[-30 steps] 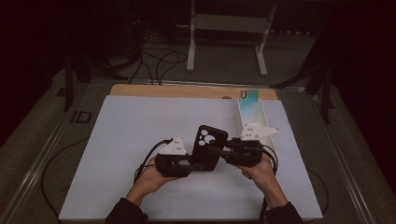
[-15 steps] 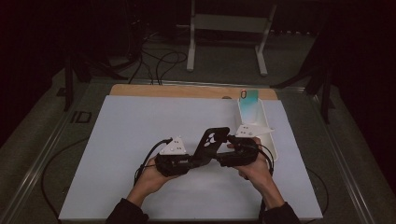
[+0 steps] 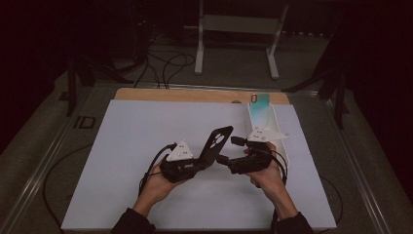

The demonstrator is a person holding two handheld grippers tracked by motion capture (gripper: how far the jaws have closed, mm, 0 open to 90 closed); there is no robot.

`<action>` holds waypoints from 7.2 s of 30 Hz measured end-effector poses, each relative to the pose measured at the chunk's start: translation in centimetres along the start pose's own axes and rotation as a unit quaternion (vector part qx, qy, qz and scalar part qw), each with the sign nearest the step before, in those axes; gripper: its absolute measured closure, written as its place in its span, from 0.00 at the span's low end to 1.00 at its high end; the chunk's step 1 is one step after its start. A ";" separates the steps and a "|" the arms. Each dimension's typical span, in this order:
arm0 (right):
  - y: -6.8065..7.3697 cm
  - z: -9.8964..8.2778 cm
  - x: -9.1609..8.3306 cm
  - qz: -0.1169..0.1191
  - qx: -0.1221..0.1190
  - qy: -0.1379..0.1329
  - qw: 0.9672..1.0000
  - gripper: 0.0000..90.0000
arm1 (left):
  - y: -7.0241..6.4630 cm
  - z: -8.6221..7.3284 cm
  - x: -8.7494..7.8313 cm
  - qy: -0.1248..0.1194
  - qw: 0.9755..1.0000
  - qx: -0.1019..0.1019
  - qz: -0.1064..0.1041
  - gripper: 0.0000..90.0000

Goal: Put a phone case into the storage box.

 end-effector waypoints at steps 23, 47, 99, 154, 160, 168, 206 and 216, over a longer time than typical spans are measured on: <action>0.2 1.3 0.2 -0.020 0.061 -0.038 0.997 0.13 | -1.4 -0.8 1.4 0.015 0.999 0.015 0.027 0.90; 0.5 1.5 0.9 -0.038 0.083 -0.061 0.994 0.15 | -2.0 -1.0 2.1 0.012 1.000 0.013 0.021 0.85; 0.2 1.9 0.7 -0.058 0.053 -0.045 0.996 0.16 | 4.6 -7.4 -7.7 -0.081 0.974 -0.088 0.191 0.00; -6.0 5.5 1.1 -0.157 0.051 -0.049 0.985 0.16 | 5.4 -11.8 -11.2 -0.101 0.957 -0.105 0.251 0.00; -6.9 6.1 1.1 -0.169 0.054 -0.053 0.983 0.16 | 5.4 -11.9 -11.3 -0.105 0.956 -0.107 0.251 0.00; -8.2 6.9 1.2 -0.193 0.048 -0.047 0.979 0.16 | 5.4 -11.9 -11.3 -0.106 0.956 -0.108 0.252 0.00; -14.1 8.4 -0.2 -0.292 0.080 -0.045 0.952 0.16 | 5.3 -11.9 -11.3 -0.108 0.956 -0.110 0.251 0.00; -15.3 8.2 -1.3 -0.321 0.095 -0.044 0.941 0.16 | 5.3 -11.9 -11.3 -0.109 0.955 -0.110 0.252 0.00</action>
Point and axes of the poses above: each handheld gripper's, and its own axes: x roughly forward along the jaws, z roughly out of its top, y roughly to its left, the point moved 1 cm from there along x, roughly forward along the jaws, and after that the axes turned 8 degrees about -x, right-handed, at the moved point
